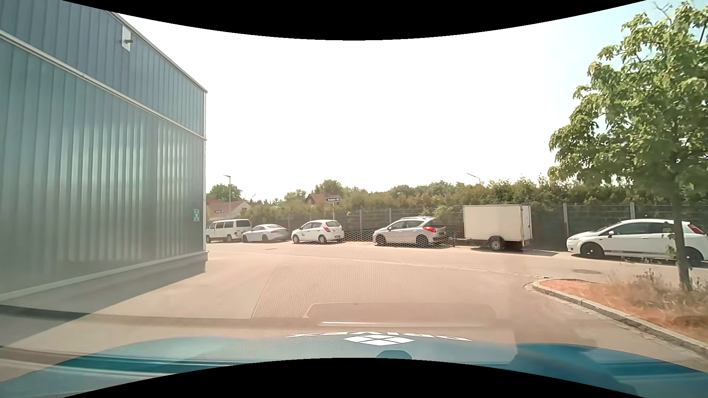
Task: Follow the waypoints while adhering to traffic rules and regulations
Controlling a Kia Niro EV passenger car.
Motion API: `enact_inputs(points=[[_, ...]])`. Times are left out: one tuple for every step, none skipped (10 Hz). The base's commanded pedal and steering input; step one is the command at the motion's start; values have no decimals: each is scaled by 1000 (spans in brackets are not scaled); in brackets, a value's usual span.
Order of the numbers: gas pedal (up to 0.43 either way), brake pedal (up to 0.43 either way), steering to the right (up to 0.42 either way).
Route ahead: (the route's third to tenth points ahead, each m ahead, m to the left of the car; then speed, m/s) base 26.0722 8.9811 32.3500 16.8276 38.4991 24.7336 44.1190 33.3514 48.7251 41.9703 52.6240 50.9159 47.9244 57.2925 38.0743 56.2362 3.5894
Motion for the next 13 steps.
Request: enact_inputs(points=[[0, 61, -2], [0, 116, -2], [0, 146, -2], [0, 171, -2], [0, 183, -2], [0, 195, -2], [0, 201, -1], [0, 201, -1], [0, 201, -1], [0, 201, -1], [0, 201, -1], [0, 207, -1], [0, 207, -1]])
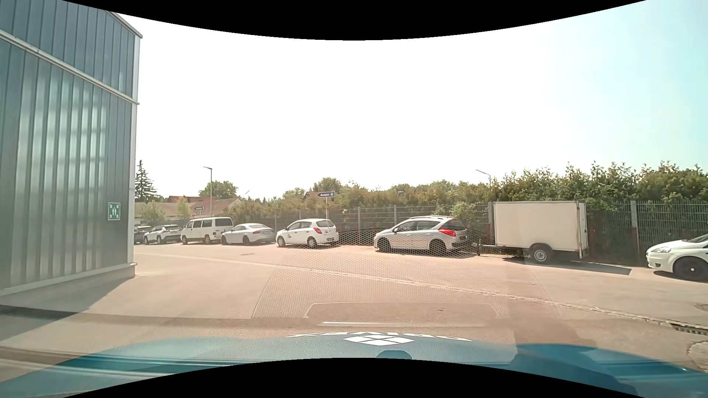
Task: Follow the waypoints while adhering to traffic rules and regulations
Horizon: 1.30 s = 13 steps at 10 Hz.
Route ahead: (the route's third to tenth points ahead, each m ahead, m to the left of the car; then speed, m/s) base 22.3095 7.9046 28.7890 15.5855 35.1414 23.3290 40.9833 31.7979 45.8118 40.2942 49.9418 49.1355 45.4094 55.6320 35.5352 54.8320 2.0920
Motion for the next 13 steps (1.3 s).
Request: enact_inputs(points=[[0, 207, -1], [0, 201, -1], [0, 207, -1], [0, 201, -1], [0, 201, -1], [0, 201, -1], [0, 201, -1], [0, 201, -1], [0, 201, -1], [0, 201, -1], [0, 201, -1], [0, 201, -1], [0, 195, -1]])
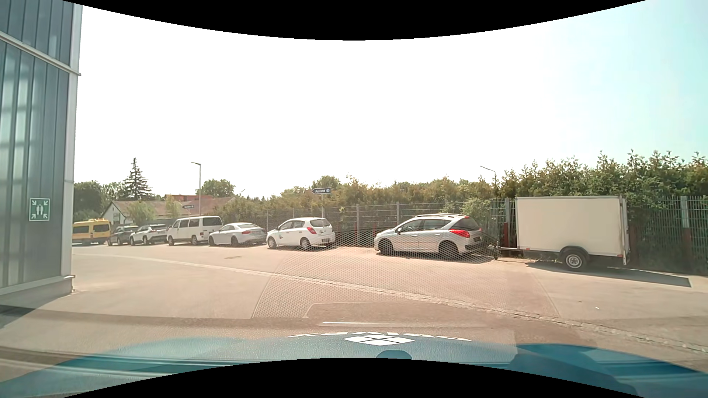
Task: Follow the waypoints while adhering to traffic rules and regulations
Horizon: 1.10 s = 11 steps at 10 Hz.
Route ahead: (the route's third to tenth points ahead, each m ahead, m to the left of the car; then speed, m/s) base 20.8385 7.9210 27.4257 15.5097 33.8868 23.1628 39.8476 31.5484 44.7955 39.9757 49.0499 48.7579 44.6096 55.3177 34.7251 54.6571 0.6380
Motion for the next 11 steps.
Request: enact_inputs(points=[[0, 189, -1], [0, 165, -1], [0, 165, -1], [0, 165, -1], [0, 165, -1], [0, 152, -1], [0, 152, -1], [0, 159, -1], [0, 159, -1], [0, 159, -1], [0, 152, -1]])
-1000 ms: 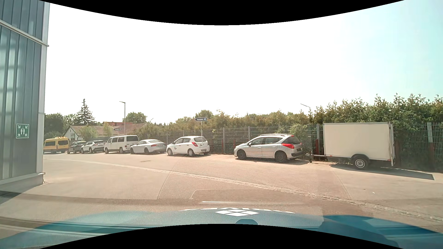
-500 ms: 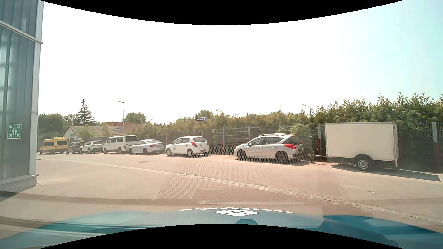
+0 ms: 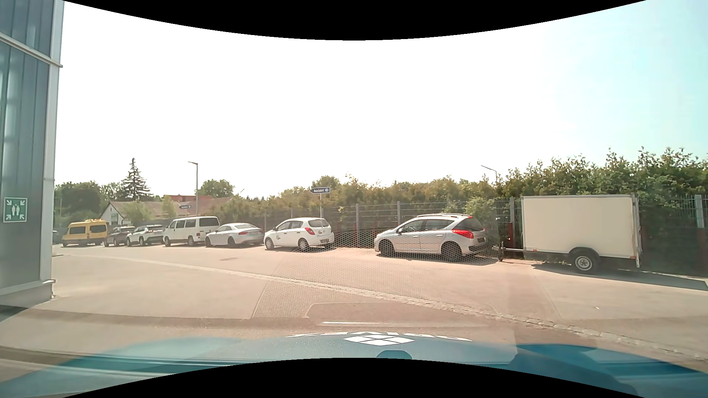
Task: Follow the waypoints while adhering to traffic rules and regulations
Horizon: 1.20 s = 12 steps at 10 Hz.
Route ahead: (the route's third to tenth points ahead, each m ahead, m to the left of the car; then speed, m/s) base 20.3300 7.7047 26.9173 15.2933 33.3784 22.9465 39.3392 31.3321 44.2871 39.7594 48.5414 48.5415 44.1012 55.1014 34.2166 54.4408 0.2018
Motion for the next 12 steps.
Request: enact_inputs(points=[[0, 152, -1], [0, 152, -1], [0, 152, -1], [0, 152, -1], [0, 152, -1], [0, 152, -1], [0, 152, -1], [0, 152, -1], [0, 152, -1], [0, 152, -1], [0, 159, -1], [0, 159, -1]])
